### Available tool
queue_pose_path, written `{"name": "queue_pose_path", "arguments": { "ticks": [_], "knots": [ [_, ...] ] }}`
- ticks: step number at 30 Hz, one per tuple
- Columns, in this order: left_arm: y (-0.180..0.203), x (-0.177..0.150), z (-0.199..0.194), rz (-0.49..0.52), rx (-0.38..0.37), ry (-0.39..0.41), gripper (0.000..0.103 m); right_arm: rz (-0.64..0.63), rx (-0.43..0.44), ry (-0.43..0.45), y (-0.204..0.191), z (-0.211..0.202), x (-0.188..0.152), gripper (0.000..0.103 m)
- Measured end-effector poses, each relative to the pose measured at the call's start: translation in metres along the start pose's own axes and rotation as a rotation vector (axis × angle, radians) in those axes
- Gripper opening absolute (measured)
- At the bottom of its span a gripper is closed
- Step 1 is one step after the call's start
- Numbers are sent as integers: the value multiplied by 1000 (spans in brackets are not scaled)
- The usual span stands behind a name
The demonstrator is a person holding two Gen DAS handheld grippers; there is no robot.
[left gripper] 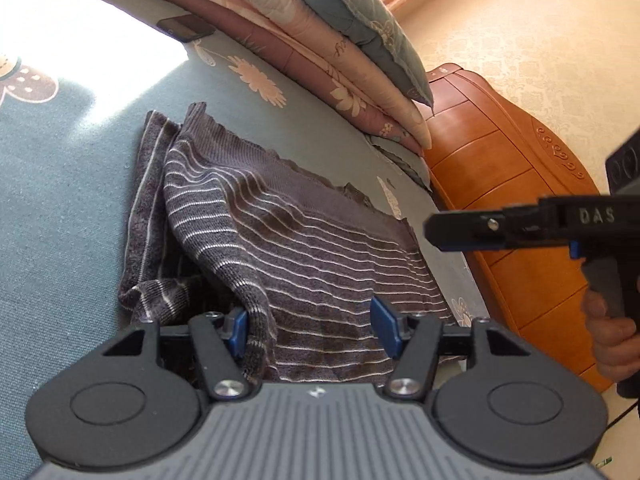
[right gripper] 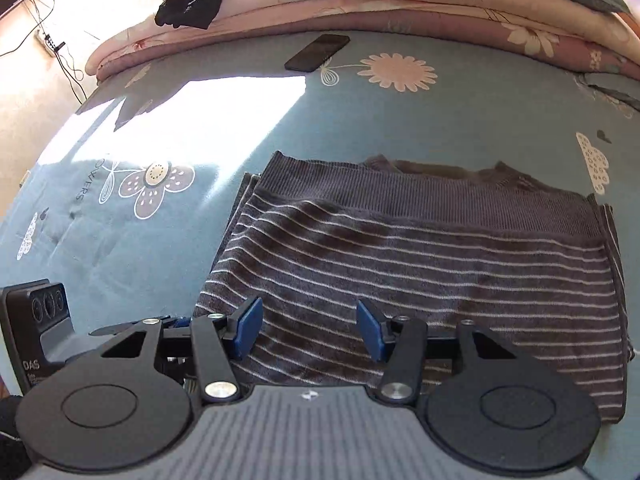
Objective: Fold clothes
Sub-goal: 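Bring the right gripper to the sweater side and close on it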
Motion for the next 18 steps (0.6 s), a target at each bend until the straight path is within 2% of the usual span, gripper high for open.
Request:
{"name": "queue_pose_path", "arguments": {
  "ticks": [3, 6, 10, 13, 14, 15, 16, 18],
  "knots": [
    [10, 0, -1, 97, -32, 18, 60, -99, -1, -40, -29, 27, 18, 58],
    [17, -2, -2, 171, -50, 35, 60, -138, 28, -161, -46, 57, 24, 58],
    [19, -1, 0, 199, -74, 52, 60, -125, 24, -358, -48, 95, 16, 58],
    [21, 2, 2, 193, -104, 62, 60, -103, 15, -475, -45, 109, -1, 58],
    [21, 2, 3, 185, -117, 63, 60, -111, -3, -471, -42, 111, -4, 53],
    [19, 3, 2, 174, -129, 58, 60, -117, -15, -452, -38, 109, -4, 21],
    [18, 3, 2, 162, -139, 50, 60, -123, -24, -433, -34, 107, -4, 10],
    [12, 4, -8, 151, -155, 54, 62, -119, -21, -406, -28, 100, -3, 10]
  ]
}}
Point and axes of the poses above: each gripper's, at about its wrist camera, not at the fingertips, and z roughly the way its jaws point, y to its right, x to its top, the point moved 10 cm from there along z, roughly the way its jaws point, and after that the axes turned 6 degrees about z, right-handed, at the moved point
